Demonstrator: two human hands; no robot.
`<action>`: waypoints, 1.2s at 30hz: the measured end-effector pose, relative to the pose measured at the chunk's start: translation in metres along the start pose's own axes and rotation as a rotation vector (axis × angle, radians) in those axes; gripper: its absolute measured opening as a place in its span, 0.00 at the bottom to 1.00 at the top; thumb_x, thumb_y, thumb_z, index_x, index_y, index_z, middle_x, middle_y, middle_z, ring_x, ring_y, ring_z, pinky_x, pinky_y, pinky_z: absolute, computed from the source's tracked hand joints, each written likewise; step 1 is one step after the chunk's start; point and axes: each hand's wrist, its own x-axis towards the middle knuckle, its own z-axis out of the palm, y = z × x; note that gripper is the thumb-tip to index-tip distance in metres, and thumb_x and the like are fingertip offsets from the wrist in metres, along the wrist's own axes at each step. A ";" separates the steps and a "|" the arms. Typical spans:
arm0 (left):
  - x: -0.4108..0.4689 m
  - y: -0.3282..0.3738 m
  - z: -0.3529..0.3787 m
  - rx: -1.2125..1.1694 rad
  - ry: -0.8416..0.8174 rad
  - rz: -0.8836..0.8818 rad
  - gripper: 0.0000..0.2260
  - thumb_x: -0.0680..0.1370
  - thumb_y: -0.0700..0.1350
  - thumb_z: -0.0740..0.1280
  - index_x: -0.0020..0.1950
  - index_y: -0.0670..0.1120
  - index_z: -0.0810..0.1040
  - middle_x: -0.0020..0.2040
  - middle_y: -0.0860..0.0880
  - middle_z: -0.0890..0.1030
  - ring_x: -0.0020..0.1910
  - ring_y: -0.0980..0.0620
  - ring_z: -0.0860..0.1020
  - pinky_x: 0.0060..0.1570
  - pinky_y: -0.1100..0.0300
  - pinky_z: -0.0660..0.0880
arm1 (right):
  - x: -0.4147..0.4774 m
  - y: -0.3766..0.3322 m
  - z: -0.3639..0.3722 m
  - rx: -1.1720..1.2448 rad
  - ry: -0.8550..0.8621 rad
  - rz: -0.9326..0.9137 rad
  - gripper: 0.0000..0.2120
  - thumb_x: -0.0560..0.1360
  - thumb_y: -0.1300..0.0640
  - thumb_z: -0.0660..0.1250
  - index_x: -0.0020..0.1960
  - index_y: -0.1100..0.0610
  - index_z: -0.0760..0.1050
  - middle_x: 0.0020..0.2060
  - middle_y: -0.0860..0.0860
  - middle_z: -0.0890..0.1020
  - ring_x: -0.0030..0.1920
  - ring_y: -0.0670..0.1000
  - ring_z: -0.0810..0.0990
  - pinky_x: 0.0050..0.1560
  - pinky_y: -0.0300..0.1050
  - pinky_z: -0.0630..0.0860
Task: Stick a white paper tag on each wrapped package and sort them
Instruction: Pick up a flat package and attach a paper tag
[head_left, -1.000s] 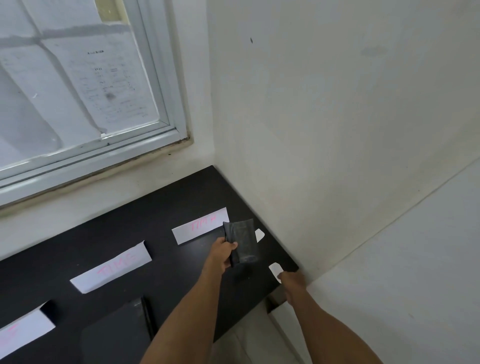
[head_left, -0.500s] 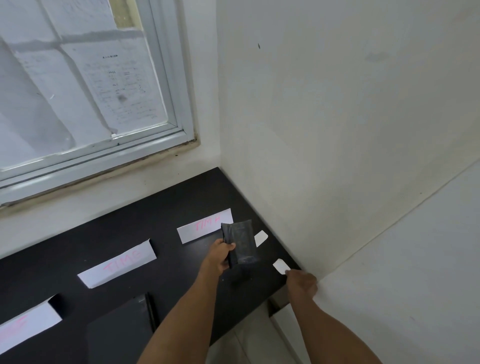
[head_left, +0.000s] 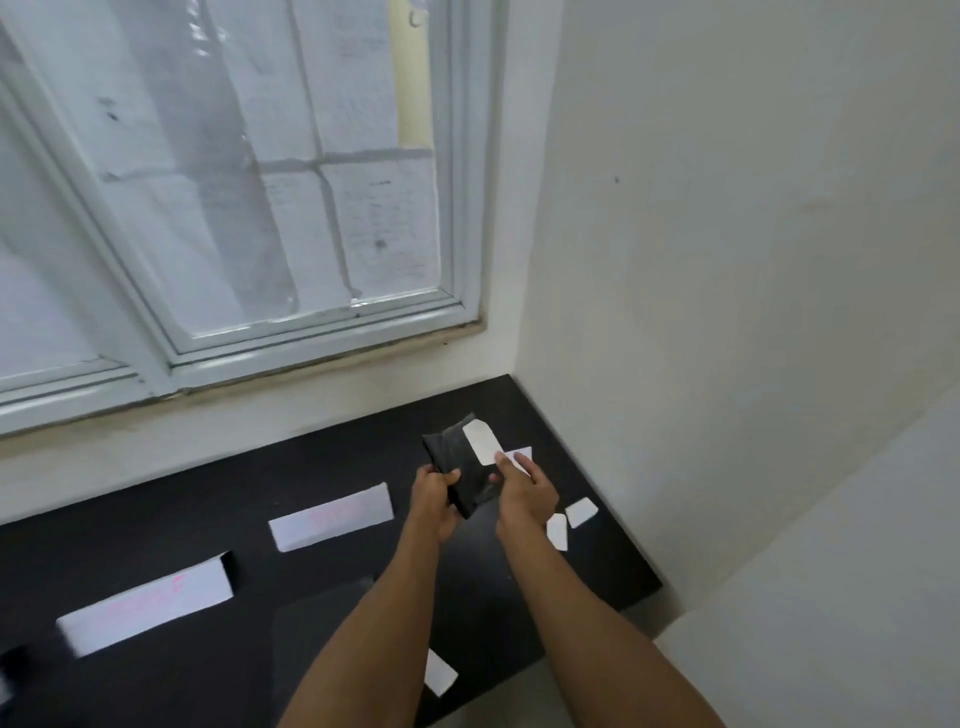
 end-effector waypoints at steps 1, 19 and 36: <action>-0.003 0.008 -0.010 -0.041 -0.003 0.022 0.17 0.78 0.30 0.58 0.66 0.40 0.67 0.62 0.37 0.76 0.58 0.35 0.77 0.55 0.39 0.76 | -0.012 0.004 0.009 0.015 -0.019 0.012 0.12 0.67 0.61 0.76 0.50 0.56 0.82 0.36 0.52 0.84 0.31 0.48 0.82 0.31 0.38 0.76; -0.069 0.072 -0.120 -0.082 -0.065 0.103 0.19 0.78 0.33 0.56 0.62 0.53 0.72 0.63 0.42 0.78 0.61 0.37 0.76 0.44 0.47 0.76 | -0.133 0.046 0.078 0.029 -0.106 -0.045 0.21 0.67 0.63 0.77 0.59 0.57 0.77 0.38 0.48 0.80 0.35 0.48 0.83 0.37 0.41 0.78; -0.084 0.073 -0.127 -0.073 -0.120 0.159 0.18 0.77 0.35 0.60 0.65 0.49 0.73 0.61 0.41 0.79 0.57 0.41 0.77 0.52 0.44 0.75 | -0.149 0.054 0.079 -0.098 -0.050 -0.197 0.26 0.68 0.58 0.76 0.63 0.54 0.71 0.35 0.47 0.84 0.42 0.50 0.84 0.44 0.44 0.77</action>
